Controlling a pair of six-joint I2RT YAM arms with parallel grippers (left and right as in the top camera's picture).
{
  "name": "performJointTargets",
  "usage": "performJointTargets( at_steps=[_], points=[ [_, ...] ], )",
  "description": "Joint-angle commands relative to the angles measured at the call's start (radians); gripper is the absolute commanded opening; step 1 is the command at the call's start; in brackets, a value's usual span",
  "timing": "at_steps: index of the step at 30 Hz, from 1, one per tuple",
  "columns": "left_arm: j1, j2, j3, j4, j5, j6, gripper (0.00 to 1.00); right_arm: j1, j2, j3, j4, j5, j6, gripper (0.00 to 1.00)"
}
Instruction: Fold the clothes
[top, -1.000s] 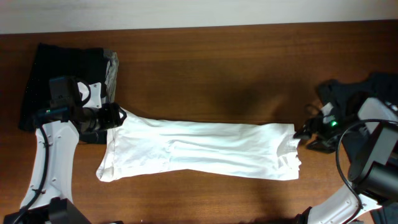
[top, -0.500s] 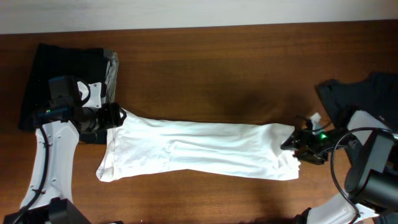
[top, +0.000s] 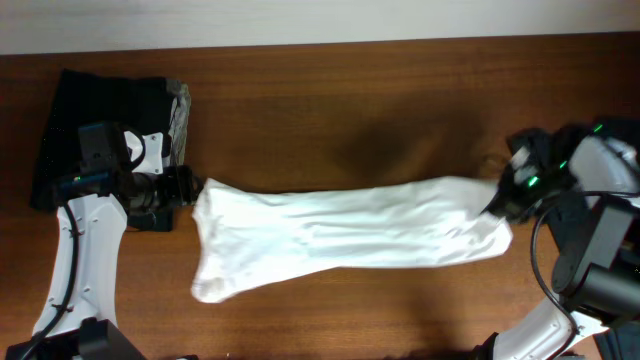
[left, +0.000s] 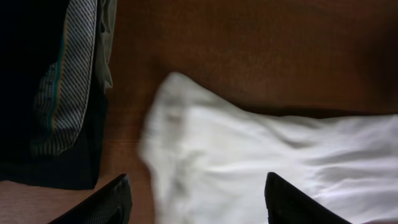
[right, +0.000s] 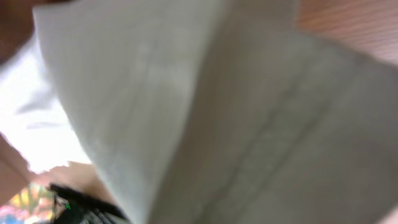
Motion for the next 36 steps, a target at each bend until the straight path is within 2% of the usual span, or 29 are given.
performJointTargets(
  at_steps=[1, 3, 7, 11, 17, 29, 31, 32, 33, 36],
  points=[
    [0.005, -0.020, 0.012, -0.007, -0.002, 0.019, 0.68, -0.007, -0.030, 0.208, -0.072, 0.037, 0.032, 0.04],
    [0.005, -0.020, 0.012, -0.011, -0.002, 0.019, 0.69, 0.021, -0.030, 0.273, -0.102, 0.039, 0.035, 0.04],
    [0.005, -0.020, 0.012, -0.011, -0.002, 0.019, 0.69, 0.150, -0.027, 0.272, -0.103, 0.075, 0.107, 0.04],
    [0.005, -0.020, 0.012, -0.015, -0.002, 0.019, 0.69, 0.412, -0.024, 0.272, -0.019, 0.106, 0.291, 0.04],
    [0.005, -0.020, 0.012, -0.030, -0.002, 0.019, 0.69, 0.663, 0.021, 0.248, 0.016, 0.208, 0.472, 0.05],
    [0.005, -0.020, 0.012, -0.037, -0.002, 0.019, 0.70, 0.846, 0.060, 0.107, 0.146, 0.191, 0.591, 0.06],
    [0.005, -0.020, 0.012, -0.037, -0.002, 0.019, 0.70, 0.871, 0.060, 0.086, 0.191, 0.186, 0.612, 0.10],
    [0.005, -0.020, 0.012, -0.037, -0.002, 0.019, 0.70, 0.876, 0.060, 0.082, 0.204, 0.186, 0.612, 0.35],
    [0.005, -0.020, 0.012, -0.039, -0.002, 0.019, 0.70, 0.874, 0.060, 0.083, 0.222, 0.185, 0.611, 0.42],
    [0.005, -0.020, 0.012, -0.041, -0.002, 0.019, 0.70, 0.826, 0.046, 0.129, 0.222, 0.159, 0.547, 0.42]
  ],
)
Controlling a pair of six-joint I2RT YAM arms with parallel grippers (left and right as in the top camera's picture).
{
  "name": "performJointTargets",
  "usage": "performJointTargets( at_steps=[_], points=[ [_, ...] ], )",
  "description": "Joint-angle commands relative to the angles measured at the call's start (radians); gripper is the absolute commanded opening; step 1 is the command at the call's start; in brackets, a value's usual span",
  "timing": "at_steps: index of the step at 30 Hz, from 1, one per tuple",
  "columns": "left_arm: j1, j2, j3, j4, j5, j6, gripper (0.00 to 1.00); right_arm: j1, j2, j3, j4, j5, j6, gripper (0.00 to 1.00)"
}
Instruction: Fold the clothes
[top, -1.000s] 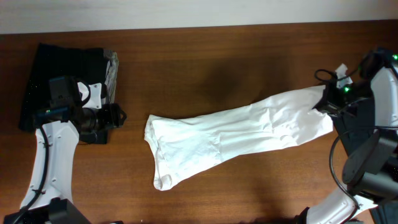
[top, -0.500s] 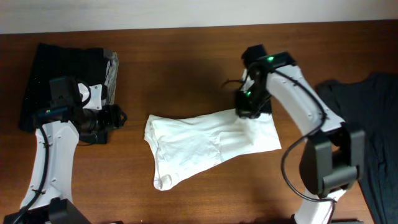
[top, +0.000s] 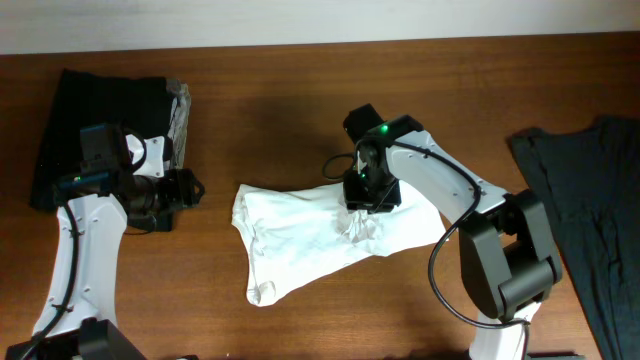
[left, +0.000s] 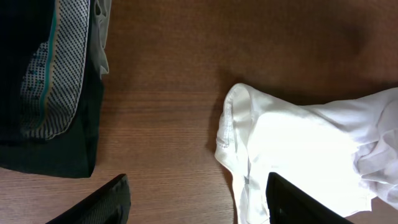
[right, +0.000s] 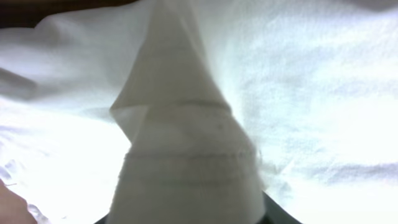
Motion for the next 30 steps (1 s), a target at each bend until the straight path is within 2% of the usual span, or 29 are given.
performJointTargets(
  at_steps=[1, 6, 7, 9, 10, 11, 12, 15, 16, 19, 21, 24, 26, 29, 30],
  points=[
    [0.004, -0.020, 0.012, -0.002, -0.003, 0.019, 0.70, -0.060, -0.028, 0.060, -0.016, -0.024, -0.072, 0.41],
    [0.004, -0.020, 0.012, -0.002, -0.003, 0.019, 0.70, -0.183, -0.117, 0.095, -0.073, -0.028, -0.105, 0.41],
    [0.004, -0.020, 0.012, -0.003, -0.003, 0.019, 0.70, -0.208, -0.116, 0.093, -0.105, -0.018, -0.127, 0.32],
    [0.004, -0.020, 0.012, -0.003, -0.003, 0.019, 0.70, -0.227, -0.112, 0.061, -0.112, -0.008, -0.126, 0.24],
    [0.004, -0.020, 0.012, -0.003, -0.003, 0.019, 0.70, -0.227, -0.104, 0.042, -0.103, -0.002, -0.126, 0.15],
    [0.004, -0.020, 0.012, -0.003, -0.003, 0.019, 0.70, -0.216, -0.080, -0.001, -0.076, -0.003, -0.109, 0.06],
    [0.004, -0.020, 0.012, -0.003, -0.003, 0.019, 0.70, -0.201, -0.065, -0.040, -0.039, -0.038, -0.107, 0.04],
    [0.004, -0.020, 0.012, -0.003, -0.003, 0.019, 0.70, -0.136, -0.052, -0.145, 0.137, -0.243, -0.107, 0.04],
    [0.004, -0.020, 0.012, -0.003, -0.003, 0.019, 0.70, -0.082, -0.051, -0.183, 0.259, -0.353, -0.107, 0.04],
    [0.004, -0.020, 0.012, -0.003, -0.003, 0.019, 0.70, 0.014, -0.052, -0.174, 0.404, -0.437, -0.156, 0.04],
    [0.004, -0.020, 0.012, -0.006, -0.003, 0.019, 0.70, 0.008, -0.057, -0.106, 0.332, -0.403, -0.212, 0.04],
    [0.004, -0.020, 0.012, -0.013, -0.003, 0.019, 0.70, -0.086, -0.079, 0.074, 0.007, -0.173, -0.268, 0.04],
    [0.004, -0.020, 0.012, -0.014, -0.003, 0.019, 0.70, -0.157, -0.079, 0.109, -0.121, -0.174, -0.268, 0.05],
    [0.004, -0.020, 0.012, -0.037, -0.002, 0.019, 0.74, -0.179, -0.077, 0.019, -0.127, -0.174, -0.259, 0.05],
    [0.004, -0.020, 0.012, -0.056, -0.002, 0.019, 0.75, -0.166, -0.077, -0.056, -0.085, -0.174, -0.207, 0.05]
  ],
)
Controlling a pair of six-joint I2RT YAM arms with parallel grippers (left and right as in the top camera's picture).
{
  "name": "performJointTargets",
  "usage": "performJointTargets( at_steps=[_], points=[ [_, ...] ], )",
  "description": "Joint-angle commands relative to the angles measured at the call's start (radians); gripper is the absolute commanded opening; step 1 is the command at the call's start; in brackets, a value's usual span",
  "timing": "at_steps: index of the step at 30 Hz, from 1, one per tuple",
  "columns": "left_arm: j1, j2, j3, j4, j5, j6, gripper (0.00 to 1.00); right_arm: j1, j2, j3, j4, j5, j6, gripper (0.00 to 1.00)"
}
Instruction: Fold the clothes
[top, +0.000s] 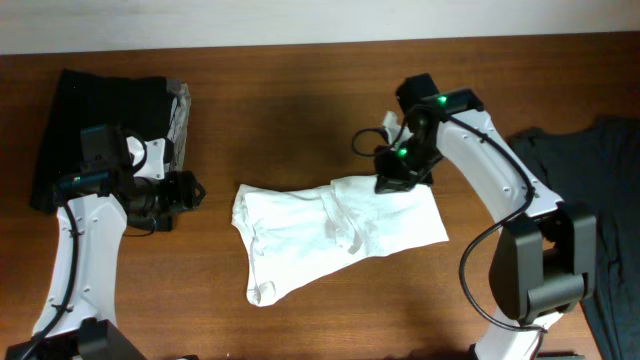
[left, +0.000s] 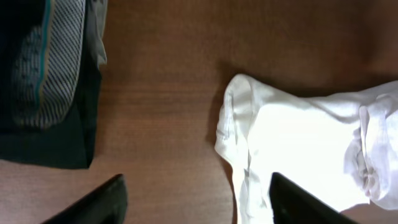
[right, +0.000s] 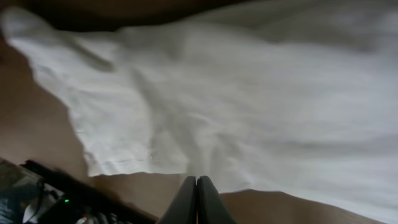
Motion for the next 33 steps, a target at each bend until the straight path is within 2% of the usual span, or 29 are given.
performJointTargets(
  at_steps=[1, 3, 5, 6, 7, 9, 12, 15, 20, 26, 27, 30, 31, 33],
  points=[
    [0.004, -0.020, 0.012, -0.046, 0.002, 0.014, 0.76, 0.038, -0.006, -0.159, 0.070, 0.019, 0.076, 0.05],
    [0.004, -0.020, 0.012, -0.092, 0.004, 0.013, 0.77, 0.088, -0.006, -0.274, 0.190, -0.057, 0.119, 0.04],
    [0.004, -0.020, 0.003, -0.126, 0.026, 0.014, 0.78, 0.148, -0.006, -0.328, 0.307, -0.213, 0.112, 0.04],
    [0.004, -0.020, -0.012, -0.137, 0.040, 0.014, 0.80, 0.188, -0.006, -0.323, 0.366, -0.332, 0.029, 0.04],
    [0.004, -0.020, -0.028, -0.138, 0.048, 0.014, 0.81, 0.204, -0.008, -0.306, 0.377, -0.356, -0.005, 0.04],
    [0.000, -0.020, -0.074, -0.134, 0.069, 0.014, 0.84, 0.204, -0.018, -0.232, 0.341, -0.326, -0.077, 0.04],
    [-0.023, -0.020, -0.170, -0.075, 0.146, 0.014, 0.86, 0.134, -0.039, -0.085, 0.202, -0.121, -0.077, 0.05],
    [-0.070, -0.019, -0.262, 0.028, 0.202, 0.013, 0.86, 0.049, -0.039, 0.013, 0.067, 0.001, -0.073, 0.04],
    [-0.198, 0.061, -0.340, 0.237, 0.226, -0.043, 0.85, -0.094, -0.038, 0.021, 0.016, -0.004, -0.074, 0.04],
    [-0.277, 0.268, -0.340, 0.308, 0.227, -0.121, 0.84, -0.131, -0.038, 0.021, 0.008, -0.004, -0.074, 0.04],
    [-0.290, 0.294, -0.339, 0.337, 0.259, -0.128, 0.79, -0.131, -0.038, 0.021, 0.008, -0.004, -0.074, 0.04],
    [-0.309, 0.316, -0.338, 0.350, 0.268, -0.127, 0.50, -0.131, -0.038, 0.021, 0.008, -0.003, -0.074, 0.04],
    [-0.306, 0.316, -0.338, 0.346, 0.262, -0.127, 0.21, -0.131, -0.038, 0.021, 0.007, -0.003, -0.074, 0.04],
    [-0.301, 0.316, -0.338, 0.339, 0.252, -0.127, 0.00, -0.131, -0.038, 0.021, 0.007, -0.003, -0.074, 0.04]
  ],
)
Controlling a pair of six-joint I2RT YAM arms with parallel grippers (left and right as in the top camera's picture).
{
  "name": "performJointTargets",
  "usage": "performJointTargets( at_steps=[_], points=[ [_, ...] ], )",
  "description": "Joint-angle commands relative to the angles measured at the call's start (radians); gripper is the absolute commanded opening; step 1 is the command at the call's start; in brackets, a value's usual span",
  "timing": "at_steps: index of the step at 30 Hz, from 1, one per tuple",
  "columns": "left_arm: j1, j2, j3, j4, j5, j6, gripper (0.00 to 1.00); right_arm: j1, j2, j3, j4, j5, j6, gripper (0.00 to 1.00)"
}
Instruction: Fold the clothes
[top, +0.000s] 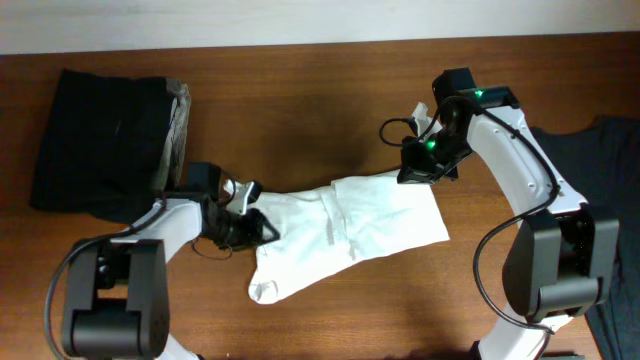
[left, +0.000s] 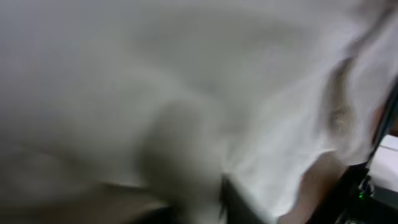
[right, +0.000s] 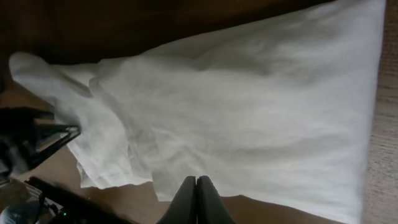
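Note:
A white garment (top: 350, 225) lies across the middle of the brown table, its right half doubled over. My left gripper (top: 250, 225) is at its left end. In the blurred left wrist view white cloth (left: 186, 74) fills the frame, and the left gripper (left: 193, 208) has its jaws close together on the cloth. My right gripper (top: 412, 172) hovers shut and empty by the garment's upper right edge. The right wrist view shows the right gripper (right: 197, 199) with fingers pressed together above the spread white garment (right: 249, 106).
A stack of black folded clothes (top: 100, 130) with a grey patterned piece (top: 178, 120) sits at the back left. A dark garment (top: 600, 200) lies at the table's right edge. Bare wood runs along the front and back.
My left gripper has moved from beside the black stack, where it was open, to the white garment's left end and shut on it. The right gripper has shifted slightly up and right, still shut.
First the garment lay stretched long, its right end in my right gripper at the far right, and the left gripper was open near its left end. Then the right gripper held that end over the garment's middle. Later it was off the cloth, the fold lying flat.

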Motion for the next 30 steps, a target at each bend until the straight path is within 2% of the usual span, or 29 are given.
performJointTargets(
  at_steps=[1, 3, 5, 8, 12, 15, 18, 20, 25, 26, 27, 28, 29, 30],
  points=[
    [0.006, 0.042, -0.031, -0.037, -0.080, -0.003, 0.00, -0.002, -0.021, 0.012, -0.003, 0.009, -0.011, 0.04],
    [0.033, 0.040, 0.000, -0.100, -0.082, 0.014, 0.00, -0.003, -0.021, 0.012, -0.003, 0.022, -0.011, 0.04],
    [0.098, 0.023, 0.104, -0.260, -0.091, 0.068, 0.00, -0.016, -0.021, 0.012, -0.003, 0.035, -0.011, 0.04],
    [0.195, -0.023, 0.351, -0.566, -0.195, 0.151, 0.00, -0.060, -0.021, 0.012, -0.003, 0.035, -0.010, 0.04],
    [0.209, -0.042, 0.724, -0.816, -0.285, 0.172, 0.00, -0.124, -0.021, 0.012, -0.003, 0.027, 0.002, 0.04],
    [0.130, -0.042, 0.865, -0.838, -0.285, 0.170, 0.01, -0.139, -0.021, 0.012, -0.003, 0.027, 0.008, 0.04],
    [0.009, -0.016, 0.847, -0.809, -0.303, 0.158, 0.00, -0.139, -0.021, 0.012, -0.002, 0.027, 0.008, 0.04],
    [-0.060, 0.021, 0.841, -0.806, -0.370, 0.128, 0.01, -0.139, -0.021, 0.012, -0.003, 0.027, 0.008, 0.04],
    [-0.217, 0.186, 0.841, -0.806, -0.404, 0.089, 0.02, -0.139, -0.021, 0.012, -0.003, 0.027, 0.008, 0.04],
    [-0.238, 0.207, 0.841, -0.805, -0.404, 0.078, 0.20, -0.139, -0.021, 0.012, -0.003, 0.027, 0.008, 0.04],
    [-0.259, 0.225, 0.841, -0.803, -0.404, 0.076, 0.41, -0.139, -0.021, 0.012, -0.003, 0.027, 0.008, 0.04],
    [-0.278, 0.238, 0.841, -0.802, -0.404, 0.075, 0.50, -0.139, -0.021, 0.012, -0.003, 0.027, 0.008, 0.04],
    [-0.292, 0.240, 0.845, -0.802, -0.404, 0.075, 0.63, -0.139, -0.021, 0.012, -0.003, 0.027, 0.008, 0.04],
    [-0.291, 0.240, 0.859, -0.813, -0.404, 0.064, 0.64, -0.139, -0.021, 0.012, -0.003, 0.027, 0.008, 0.04]
  ],
)
